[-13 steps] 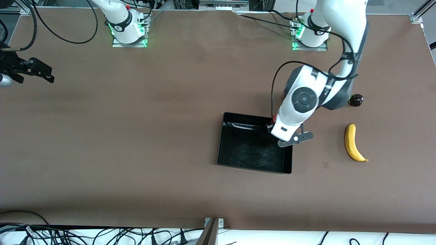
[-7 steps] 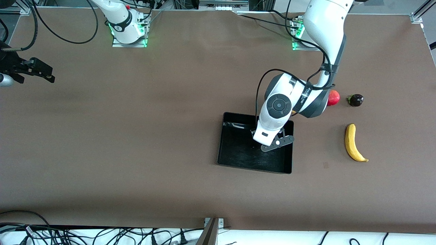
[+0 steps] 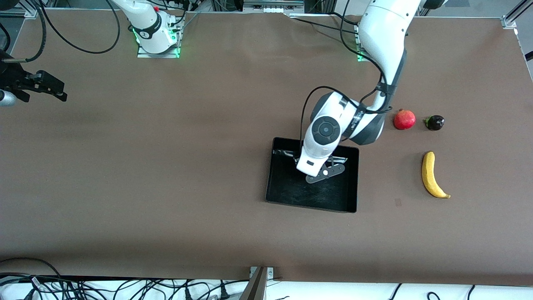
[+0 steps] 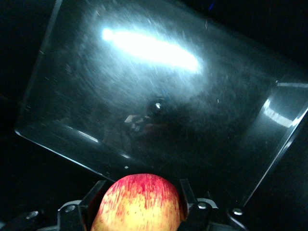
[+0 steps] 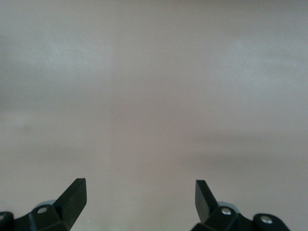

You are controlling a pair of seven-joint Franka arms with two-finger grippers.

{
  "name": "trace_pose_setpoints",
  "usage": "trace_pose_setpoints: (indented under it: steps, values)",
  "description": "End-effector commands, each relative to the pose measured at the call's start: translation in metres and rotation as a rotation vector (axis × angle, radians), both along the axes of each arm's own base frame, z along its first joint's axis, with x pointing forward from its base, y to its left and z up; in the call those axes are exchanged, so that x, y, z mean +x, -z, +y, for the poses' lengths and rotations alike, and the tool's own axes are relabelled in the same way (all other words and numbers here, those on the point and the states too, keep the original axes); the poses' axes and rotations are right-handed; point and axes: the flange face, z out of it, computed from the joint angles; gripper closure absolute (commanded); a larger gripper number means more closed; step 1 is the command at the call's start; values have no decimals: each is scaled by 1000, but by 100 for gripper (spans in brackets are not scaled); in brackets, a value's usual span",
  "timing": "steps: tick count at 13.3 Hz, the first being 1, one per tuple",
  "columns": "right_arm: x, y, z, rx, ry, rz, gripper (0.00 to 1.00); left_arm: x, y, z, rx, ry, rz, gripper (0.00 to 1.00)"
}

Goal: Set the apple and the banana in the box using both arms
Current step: 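Lower the apple into the box and open the left gripper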

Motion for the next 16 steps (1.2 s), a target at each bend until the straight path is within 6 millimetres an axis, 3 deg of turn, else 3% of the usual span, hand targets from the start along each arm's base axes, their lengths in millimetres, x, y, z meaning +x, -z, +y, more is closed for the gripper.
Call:
trace_pose_setpoints:
  steps: [1,4,12,13,14,15,16]
  values:
    - [-2,-6,0,14,10,-2,0,3,16,-14,-16,-18,-26,100]
    - [-2,-6,0,15,12,-2,0,-2,36,-19,-9,-27,-24,100]
    - [-3,-5,0,15,10,0,0,-5,66,-21,-13,-45,-44,100]
    - [-2,-6,-1,15,12,-2,0,-5,66,-21,-13,-45,-44,95]
    - [-2,-5,-1,16,14,1,0,-6,69,-20,-11,-42,-44,62]
    - [-3,-6,-1,16,14,-2,0,-6,72,-20,-9,-42,-41,54]
    - [-3,-5,-1,15,12,0,0,-6,72,-20,-9,-44,-41,34]
